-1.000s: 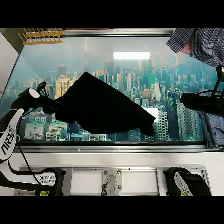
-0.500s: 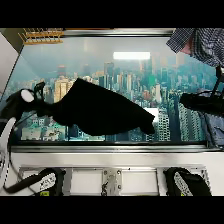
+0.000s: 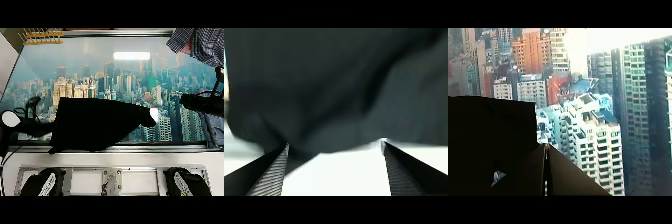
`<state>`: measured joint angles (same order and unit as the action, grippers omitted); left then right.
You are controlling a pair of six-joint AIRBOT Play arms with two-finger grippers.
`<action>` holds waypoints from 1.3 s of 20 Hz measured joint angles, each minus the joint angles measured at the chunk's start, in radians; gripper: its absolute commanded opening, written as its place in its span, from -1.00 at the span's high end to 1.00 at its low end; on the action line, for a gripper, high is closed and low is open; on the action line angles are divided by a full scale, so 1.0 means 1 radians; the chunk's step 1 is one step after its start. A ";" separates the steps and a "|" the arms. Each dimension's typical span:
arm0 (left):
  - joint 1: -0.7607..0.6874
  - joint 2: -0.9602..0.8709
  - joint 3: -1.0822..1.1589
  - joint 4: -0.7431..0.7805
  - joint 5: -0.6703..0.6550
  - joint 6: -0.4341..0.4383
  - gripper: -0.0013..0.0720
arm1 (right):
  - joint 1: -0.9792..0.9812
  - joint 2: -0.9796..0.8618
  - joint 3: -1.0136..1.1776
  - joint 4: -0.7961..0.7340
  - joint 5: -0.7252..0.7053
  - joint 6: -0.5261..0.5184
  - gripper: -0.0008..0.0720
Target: Fold the clothes and pants, and hang the long-sleeved shirts on hangers.
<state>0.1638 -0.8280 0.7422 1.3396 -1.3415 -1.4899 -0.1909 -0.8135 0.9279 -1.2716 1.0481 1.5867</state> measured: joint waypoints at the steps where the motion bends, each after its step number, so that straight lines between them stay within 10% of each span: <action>1: 0.011 -0.037 0.035 -0.001 0.040 0.000 -0.72 | 0.000 0.000 0.000 0.000 0.000 0.000 0.94; 11: 0.189 -0.755 0.440 -0.210 0.207 0.098 -0.72 | 0.000 0.000 -0.001 0.000 0.027 0.000 0.94; 20: 0.156 -0.899 0.490 -0.359 0.229 0.166 -0.72 | 0.000 0.000 -0.005 0.000 0.034 0.000 0.94; 21: 0.147 -0.901 0.491 -0.364 0.235 0.167 -0.18 | 0.000 0.000 -0.005 0.000 0.034 0.000 0.94; 22: 0.138 -0.904 0.491 -0.363 0.243 0.167 0.91 | 0.000 0.000 -0.006 0.000 0.033 -0.001 0.94; 25: 0.127 -0.900 0.491 -0.362 0.249 0.167 0.95 | -0.003 -0.011 -0.007 -0.011 0.034 -0.001 0.91; 26: 0.128 -0.894 0.491 -0.362 0.250 0.167 0.95 | -0.005 -0.022 -0.009 -0.018 0.034 -0.001 0.45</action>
<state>0.2916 -1.7222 1.2331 0.9771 -1.0916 -1.3228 -0.1959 -0.8356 0.9188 -1.2900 1.0824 1.5860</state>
